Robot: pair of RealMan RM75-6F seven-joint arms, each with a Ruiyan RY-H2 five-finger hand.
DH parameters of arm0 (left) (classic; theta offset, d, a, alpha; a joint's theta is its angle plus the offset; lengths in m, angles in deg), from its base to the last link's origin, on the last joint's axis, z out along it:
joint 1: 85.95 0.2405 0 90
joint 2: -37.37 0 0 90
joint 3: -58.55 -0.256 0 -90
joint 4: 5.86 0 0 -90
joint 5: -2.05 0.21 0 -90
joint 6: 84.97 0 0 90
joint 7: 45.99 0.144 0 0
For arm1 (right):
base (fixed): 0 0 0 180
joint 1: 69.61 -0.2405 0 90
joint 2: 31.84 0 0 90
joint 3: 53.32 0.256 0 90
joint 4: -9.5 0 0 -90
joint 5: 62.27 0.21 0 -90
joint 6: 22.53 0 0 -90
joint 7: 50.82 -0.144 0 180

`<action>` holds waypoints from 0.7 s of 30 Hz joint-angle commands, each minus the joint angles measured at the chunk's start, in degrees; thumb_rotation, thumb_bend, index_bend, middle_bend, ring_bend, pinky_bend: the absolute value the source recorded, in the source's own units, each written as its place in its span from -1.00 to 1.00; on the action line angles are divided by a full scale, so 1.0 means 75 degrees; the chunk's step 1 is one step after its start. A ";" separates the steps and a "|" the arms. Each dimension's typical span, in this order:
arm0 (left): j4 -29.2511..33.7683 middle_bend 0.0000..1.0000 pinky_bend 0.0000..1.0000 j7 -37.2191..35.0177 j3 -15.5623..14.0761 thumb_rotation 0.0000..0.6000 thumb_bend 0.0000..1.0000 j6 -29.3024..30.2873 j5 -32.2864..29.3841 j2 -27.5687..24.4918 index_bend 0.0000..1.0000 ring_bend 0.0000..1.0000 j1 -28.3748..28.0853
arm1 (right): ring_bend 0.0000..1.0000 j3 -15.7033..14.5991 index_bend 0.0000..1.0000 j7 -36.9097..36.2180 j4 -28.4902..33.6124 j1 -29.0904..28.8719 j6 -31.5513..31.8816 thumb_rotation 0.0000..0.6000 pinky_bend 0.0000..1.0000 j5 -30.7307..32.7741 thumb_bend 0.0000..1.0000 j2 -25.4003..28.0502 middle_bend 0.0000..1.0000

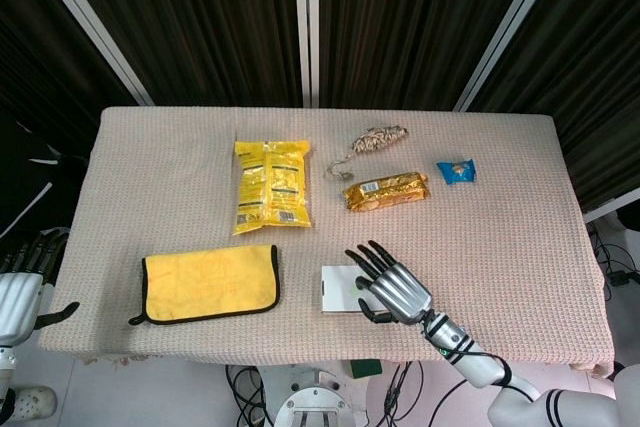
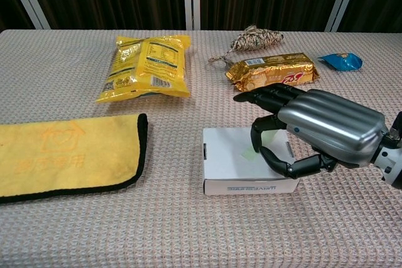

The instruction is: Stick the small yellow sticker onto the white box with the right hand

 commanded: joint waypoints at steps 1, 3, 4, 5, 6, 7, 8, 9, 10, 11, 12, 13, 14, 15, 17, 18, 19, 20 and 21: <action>-0.0001 -0.86 -0.75 -0.0003 0.0000 1.00 -1.00 0.0002 0.0004 0.0001 -0.82 -0.95 -0.0001 | -1.00 -0.0027 -0.08 -0.0256 -0.0053 0.0013 0.0218 -0.30 -1.00 -0.0188 0.18 0.0023 -1.00; 0.0000 -0.86 -0.75 -0.0002 0.0001 1.00 -1.00 0.0013 0.0008 0.0000 -0.82 -0.95 0.0003 | -1.00 -0.0031 -0.08 -0.0347 -0.0055 0.0030 0.0307 -0.30 -1.00 -0.0234 0.18 0.0056 -1.00; 0.0002 -0.86 -0.75 0.0001 -0.0001 1.00 -1.00 0.0022 0.0009 -0.0002 -0.82 -0.95 0.0009 | -1.00 -0.0028 -0.09 -0.0358 -0.0060 0.0050 0.0362 -0.30 -1.00 -0.0247 0.18 0.0089 -1.00; 0.0003 -0.86 -0.75 0.0004 -0.0003 1.00 -1.00 0.0024 0.0011 -0.0002 -0.82 -0.95 0.0011 | -1.00 -0.0028 -0.09 -0.0348 -0.0065 0.0062 0.0373 -0.30 -1.00 -0.0240 0.18 0.0104 -1.00; 0.0006 -0.86 -0.75 0.0007 -0.0006 1.00 -1.00 0.0024 0.0012 -0.0003 -0.82 -0.95 0.0013 | -1.00 -0.0030 -0.09 -0.0330 -0.0070 0.0072 0.0362 -0.30 -1.00 -0.0220 0.18 0.0116 -1.00; 0.0011 -0.86 -0.75 0.0013 -0.0009 1.00 -1.00 0.0024 0.0016 -0.0004 -0.82 -0.95 0.0014 | -1.00 -0.0032 -0.09 -0.0303 -0.0075 0.0082 0.0329 -0.30 -1.00 -0.0179 0.18 0.0125 -1.00; 0.0016 -0.86 -0.75 0.0017 -0.0011 1.00 -1.00 0.0026 0.0019 -0.0005 -0.82 -0.95 0.0015 | -1.00 -0.0031 -0.09 -0.0285 -0.0083 0.0088 0.0298 -0.30 -1.00 -0.0146 0.18 0.0124 -1.00; 0.0022 -0.86 -0.75 0.0024 -0.0013 1.00 -1.00 0.0029 0.0023 -0.0006 -0.82 -0.95 0.0017 | -1.00 -0.0029 -0.09 -0.0263 -0.0098 0.0091 0.0263 -0.30 -1.00 -0.0111 0.19 0.0119 -1.00; 0.0029 -0.86 -0.75 0.0031 -0.0012 1.00 -1.00 0.0035 0.0027 -0.0008 -0.82 -0.95 0.0018 | -1.00 -0.0028 -0.09 -0.0231 -0.0117 0.0093 0.0213 -0.30 -1.00 -0.0068 0.18 0.0108 -1.00; 0.0036 -0.86 -0.75 0.0039 -0.0012 1.00 -1.00 0.0038 0.0029 -0.0009 -0.82 -0.95 0.0019 | -1.00 -0.0026 -0.09 -0.0207 -0.0138 0.0090 0.0166 -0.30 -1.00 -0.0034 0.18 0.0093 -1.00; 0.0043 -0.86 -0.75 0.0048 -0.0010 1.00 -1.00 0.0041 0.0028 -0.0012 -0.82 -0.95 0.0020 | -1.00 -0.0023 -0.09 -0.0185 -0.0161 0.0084 0.0121 -0.30 -1.00 -0.0005 0.18 0.0076 -1.00; 0.0051 -0.86 -0.75 0.0056 -0.0008 1.00 -1.00 0.0045 0.0027 -0.0016 -0.82 -0.95 0.0020 | -1.00 -0.0020 -0.09 -0.0166 -0.0190 0.0077 0.0075 -0.30 -1.00 0.0024 0.18 0.0057 -1.00; 0.0058 -0.86 -0.75 0.0064 -0.0004 1.00 -1.00 0.0050 0.0028 -0.0020 -0.82 -0.95 0.0019 | -1.00 -0.0018 -0.09 -0.0140 -0.0233 0.0066 0.0010 -0.29 -1.00 0.0062 0.18 0.0032 -1.00; 0.0059 -0.86 -0.75 0.0062 -0.0002 1.00 -1.00 0.0052 0.0025 -0.0021 -0.82 -0.95 0.0020 | -1.00 -0.0020 -0.09 -0.0120 -0.0267 0.0056 -0.0045 -0.28 -1.00 0.0091 0.18 0.0016 -1.00; 0.0057 -0.86 -0.75 0.0048 0.0005 1.00 -1.00 0.0027 -0.0007 -0.0024 -0.82 -0.95 0.0015 | -1.00 -0.0029 -0.09 -0.0086 -0.0318 0.0039 -0.0163 -0.27 -1.00 0.0156 0.18 -0.0010 -1.00; 0.0058 -0.86 -0.75 0.0044 0.0007 1.00 -1.00 0.0014 -0.0016 -0.0026 -0.82 -0.95 0.0010 | -1.00 -0.0029 -0.09 -0.0080 -0.0322 0.0033 -0.0195 -0.27 -1.00 0.0177 0.18 -0.0015 -1.00; 0.0061 -0.86 -0.75 0.0041 0.0010 1.00 -1.00 0.0000 -0.0017 -0.0031 -0.82 -0.95 0.0001 | -1.00 -0.0028 -0.09 -0.0081 -0.0319 0.0030 -0.0214 -0.27 -1.00 0.0190 0.18 -0.0016 -1.00; 0.0068 -0.86 -0.75 0.0045 0.0010 1.00 -1.00 -0.0005 -0.0015 -0.0037 -0.82 -0.95 -0.0003 | -1.00 -0.0026 -0.09 -0.0089 -0.0317 0.0030 -0.0208 -0.27 -1.00 0.0190 0.18 -0.0014 -1.00; 0.0078 -0.86 -0.75 0.0053 0.0010 1.00 -1.00 -0.0001 -0.0008 -0.0046 -0.82 -0.95 -0.0005 | -1.00 -0.0027 -0.09 -0.0104 -0.0313 0.0034 -0.0191 -0.27 -1.00 0.0182 0.18 -0.0006 -1.00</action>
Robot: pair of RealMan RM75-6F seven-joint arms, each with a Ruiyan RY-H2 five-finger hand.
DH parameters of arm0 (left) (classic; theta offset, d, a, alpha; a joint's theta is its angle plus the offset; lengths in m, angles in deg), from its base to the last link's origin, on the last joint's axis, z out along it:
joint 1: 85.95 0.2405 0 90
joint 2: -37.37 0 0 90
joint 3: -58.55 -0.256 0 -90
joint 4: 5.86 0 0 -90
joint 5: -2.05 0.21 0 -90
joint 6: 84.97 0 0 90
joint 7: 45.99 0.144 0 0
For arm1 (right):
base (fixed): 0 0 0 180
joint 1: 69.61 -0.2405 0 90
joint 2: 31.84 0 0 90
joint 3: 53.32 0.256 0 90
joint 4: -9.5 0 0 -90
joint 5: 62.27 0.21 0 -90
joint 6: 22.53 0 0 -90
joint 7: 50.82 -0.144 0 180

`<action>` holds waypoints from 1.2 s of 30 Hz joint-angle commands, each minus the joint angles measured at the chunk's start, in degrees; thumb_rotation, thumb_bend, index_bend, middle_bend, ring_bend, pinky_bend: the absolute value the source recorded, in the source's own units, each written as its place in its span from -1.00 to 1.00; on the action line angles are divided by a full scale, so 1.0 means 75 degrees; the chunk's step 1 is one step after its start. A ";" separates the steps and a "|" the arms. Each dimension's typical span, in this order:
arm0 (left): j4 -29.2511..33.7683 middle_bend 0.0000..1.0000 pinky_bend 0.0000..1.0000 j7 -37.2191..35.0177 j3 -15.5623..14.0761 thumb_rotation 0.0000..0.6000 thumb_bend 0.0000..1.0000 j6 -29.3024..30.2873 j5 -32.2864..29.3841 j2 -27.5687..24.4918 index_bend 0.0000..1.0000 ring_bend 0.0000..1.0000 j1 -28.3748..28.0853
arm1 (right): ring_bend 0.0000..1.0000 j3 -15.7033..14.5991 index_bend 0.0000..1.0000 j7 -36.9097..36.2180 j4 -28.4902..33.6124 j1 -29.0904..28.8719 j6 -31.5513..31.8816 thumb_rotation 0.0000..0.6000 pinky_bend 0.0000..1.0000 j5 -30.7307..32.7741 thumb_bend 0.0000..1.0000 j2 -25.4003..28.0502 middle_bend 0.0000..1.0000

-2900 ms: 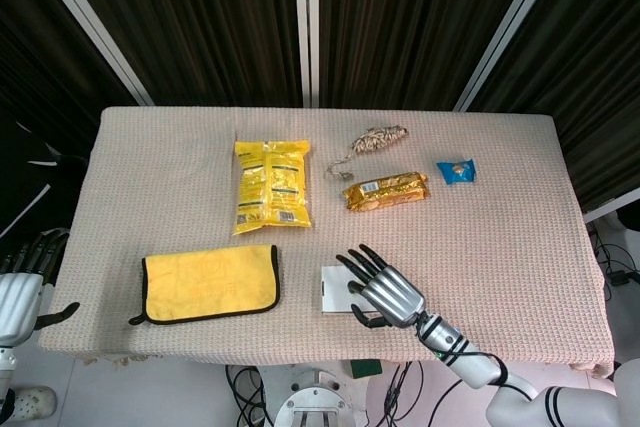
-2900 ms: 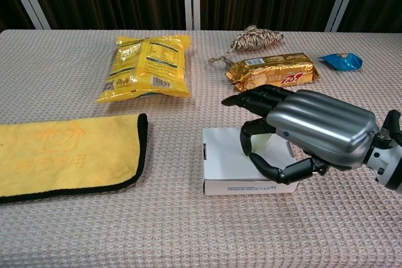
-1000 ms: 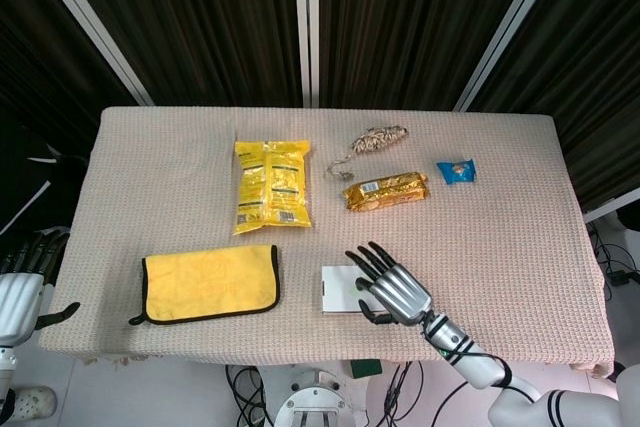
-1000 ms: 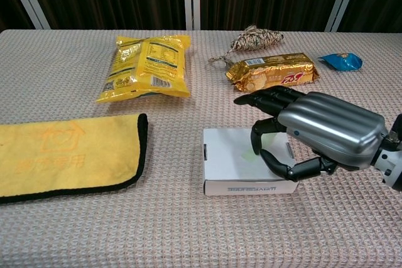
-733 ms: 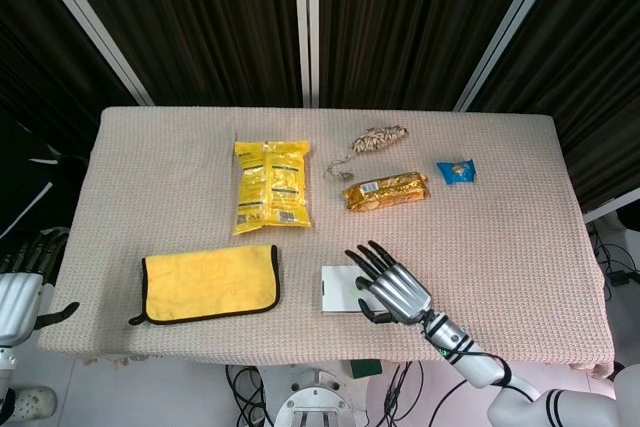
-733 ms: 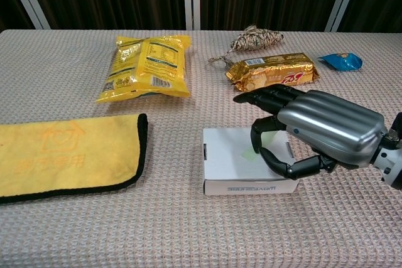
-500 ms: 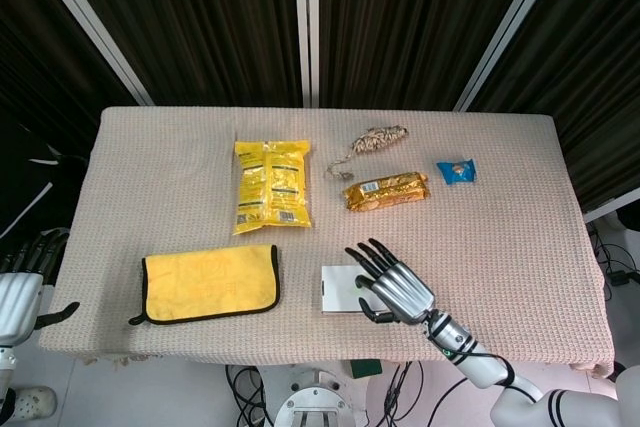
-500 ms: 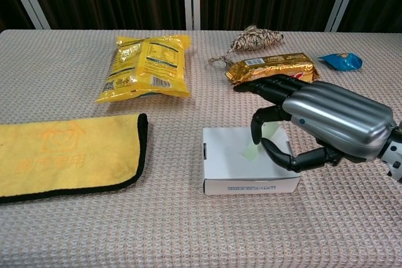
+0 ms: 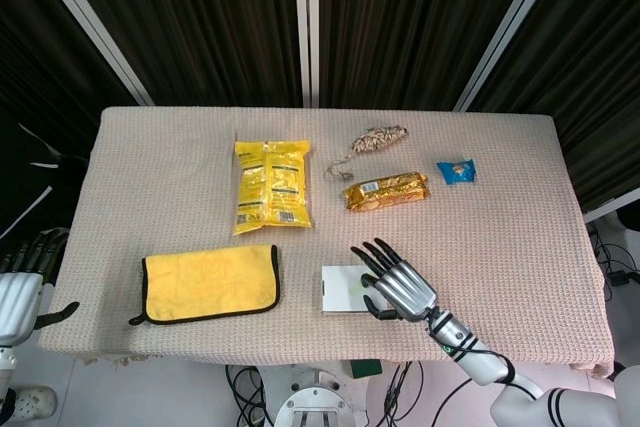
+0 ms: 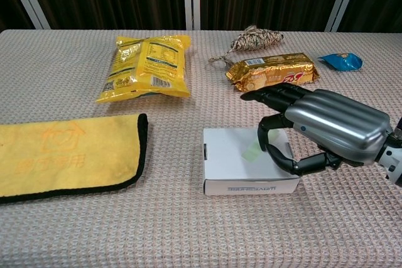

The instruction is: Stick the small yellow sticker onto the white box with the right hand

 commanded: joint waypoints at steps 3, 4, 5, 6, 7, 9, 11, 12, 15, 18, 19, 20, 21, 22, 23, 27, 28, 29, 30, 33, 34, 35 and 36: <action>0.0037 -0.86 -0.75 0.0016 0.0000 1.00 -1.00 0.0055 0.0038 -0.0039 -0.82 -0.95 0.0014 | -1.00 0.0007 -0.09 -0.0171 0.0009 0.0016 0.0218 -0.27 -1.00 -0.0139 0.18 0.0057 -1.00; 0.0042 -0.86 -0.75 0.0017 -0.0002 1.00 -1.00 0.0069 0.0039 -0.0046 -0.82 -0.95 0.0023 | -1.00 0.0010 -0.11 -0.0238 0.0010 0.0025 0.0316 -0.27 -1.00 -0.0202 0.19 0.0080 -1.00; 0.0045 -0.86 -0.75 0.0016 -0.0005 1.00 -1.00 0.0084 0.0040 -0.0053 -0.82 -0.95 0.0033 | -1.00 0.0012 -0.16 -0.0353 0.0025 0.0043 0.0467 -0.27 -1.00 -0.0292 0.18 0.0120 -1.00; 0.0047 -0.86 -0.75 0.0015 -0.0007 1.00 -1.00 0.0090 0.0042 -0.0055 -0.82 -0.95 0.0038 | -1.00 0.0015 -0.23 -0.0454 0.0045 0.0054 0.0573 -0.27 -1.00 -0.0353 0.17 0.0155 -1.00; 0.0048 -0.86 -0.75 0.0013 -0.0010 1.00 -1.00 0.0094 0.0045 -0.0055 -0.82 -0.95 0.0043 | -1.00 0.0016 -0.30 -0.0580 0.0082 0.0069 0.0701 -0.27 -1.00 -0.0421 0.13 0.0213 -1.00; 0.0054 -0.86 -0.75 0.0016 -0.0017 1.00 -1.00 0.0103 0.0055 -0.0054 -0.82 -0.95 0.0049 | -1.00 0.0022 -0.48 -0.0837 0.0163 0.0117 0.1012 -0.27 -1.00 -0.0576 0.03 0.0376 -1.00; 0.0064 -0.86 -0.75 0.0022 -0.0017 1.00 -1.00 0.0122 0.0076 -0.0051 -0.82 -0.95 0.0052 | -1.00 0.0002 -0.63 -0.1032 0.0231 0.0243 0.1400 -0.27 -1.00 -0.0711 -0.02 0.0568 -1.00; 0.0070 -0.86 -0.75 0.0027 -0.0015 1.00 -1.00 0.0133 0.0085 -0.0051 -0.82 -0.95 0.0054 | -1.00 -0.0003 -0.70 -0.1090 0.0248 0.0321 0.1597 -0.27 -1.00 -0.0757 -0.04 0.0660 -1.00; 0.0097 -0.86 -0.75 0.0054 -0.0011 1.00 -1.00 0.0163 0.0119 -0.0056 -0.82 -0.95 0.0054 | -1.00 0.0015 -0.80 -0.1155 0.0223 0.0684 0.2265 -0.27 -1.00 -0.0744 -0.09 0.1015 -1.00; 0.0137 -0.86 -0.75 0.0097 -0.0012 1.00 -1.00 0.0187 0.0158 -0.0068 -0.82 -0.95 0.0052 | -1.00 0.0144 -0.86 -0.1138 0.0097 0.1142 0.2815 -0.26 -1.00 -0.0353 -0.18 0.1425 -1.00; 0.0146 -0.86 -0.75 0.0104 -0.0012 1.00 -1.00 0.0199 0.0170 -0.0067 -0.82 -0.95 0.0054 | -1.00 0.0214 -0.89 -0.1070 0.0011 0.1299 0.2958 -0.26 -1.00 -0.0157 -0.23 0.1538 -1.00; 0.0151 -0.86 -0.75 0.0114 -0.0015 1.00 -1.00 0.0218 0.0188 -0.0063 -0.82 -0.95 0.0060 | -1.00 0.0320 -0.93 -0.0917 -0.0140 0.1516 0.3135 -0.26 -1.00 0.0132 -0.29 0.1674 -1.00; 0.0152 -0.86 -0.75 0.0123 -0.0018 1.00 -1.00 0.0234 0.0203 -0.0057 -0.82 -0.95 0.0066 | -1.00 0.0404 -0.97 -0.0776 -0.0266 0.1685 0.3264 -0.26 -1.00 0.0364 -0.34 0.1762 -1.00; 0.0153 -0.86 -0.75 0.0132 -0.0022 1.00 -1.00 0.0249 0.0215 -0.0051 -0.82 -0.95 0.0072 | -1.00 0.0488 -0.99 -0.0642 -0.0386 0.1851 0.3380 -0.26 -1.00 0.0601 -0.40 0.1835 -1.00; 0.0153 -0.86 -0.75 0.0146 -0.0028 1.00 -1.00 0.0269 0.0224 -0.0043 -0.82 -0.95 0.0086 | -1.00 0.0600 -1.00 -0.0481 -0.0533 0.2080 0.3512 -0.26 -1.00 0.0948 -0.44 0.1925 -1.00; 0.0155 -0.86 -0.75 0.0192 -0.0035 1.00 -1.00 0.0310 0.0245 -0.0005 -0.82 -0.95 0.0110 | -1.00 0.0948 -1.00 -0.0220 -0.0779 0.2677 0.3758 -0.26 -1.00 0.1956 -0.57 0.2157 -1.00; 0.0157 -0.86 -0.75 0.0207 -0.0037 1.00 -1.00 0.0317 0.0262 0.0008 -0.82 -0.95 0.0109 | -1.00 0.1020 -1.00 -0.0198 -0.0812 0.2814 0.3795 -0.25 -1.00 0.2168 -0.57 0.2207 -1.00; 0.0163 -0.86 -0.75 0.0221 -0.0039 1.00 -1.00 0.0321 0.0277 0.0017 -0.82 -0.95 0.0107 | -1.00 0.1053 -1.00 -0.0185 -0.0812 0.2900 0.3802 -0.25 -1.00 0.2291 -0.57 0.2245 -1.00; 0.0171 -0.86 -0.75 0.0237 -0.0040 1.00 -1.00 0.0327 0.0292 0.0024 -0.82 -0.95 0.0105 | -1.00 0.1072 -1.00 -0.0186 -0.0797 0.2974 0.3797 -0.25 -1.00 0.2384 -0.57 0.2281 -1.00; 0.0206 -0.86 -0.75 0.0293 -0.0029 1.00 -1.00 0.0389 0.0335 0.0043 -0.82 -0.95 0.0117 | -1.00 0.1060 -1.00 -0.0263 -0.0731 0.3115 0.3730 -0.25 -1.00 0.2464 -0.57 0.2363 -1.00; 0.0214 -0.86 -0.75 0.0307 -0.0021 1.00 -1.00 0.0434 0.0358 0.0050 -0.82 -0.95 0.0127 | -1.00 0.1040 -1.00 -0.0313 -0.0711 0.3135 0.3684 -0.25 -1.00 0.2435 -0.57 0.2377 -1.00; 0.0209 -0.86 -0.75 0.0317 -0.0013 1.00 -1.00 0.0479 0.0385 0.0061 -0.82 -0.95 0.0136 | -1.00 0.1024 -1.00 -0.0362 -0.0687 0.3140 0.3637 -0.25 -1.00 0.2407 -0.57 0.2385 -1.00; 0.0195 -0.86 -0.75 0.0326 -0.0005 1.00 -1.00 0.0534 0.0419 0.0077 -0.82 -0.95 0.0147 | -1.00 0.1005 -1.00 -0.0422 -0.0647 0.3141 0.3575 -0.25 -1.00 0.2381 -0.57 0.2396 -1.00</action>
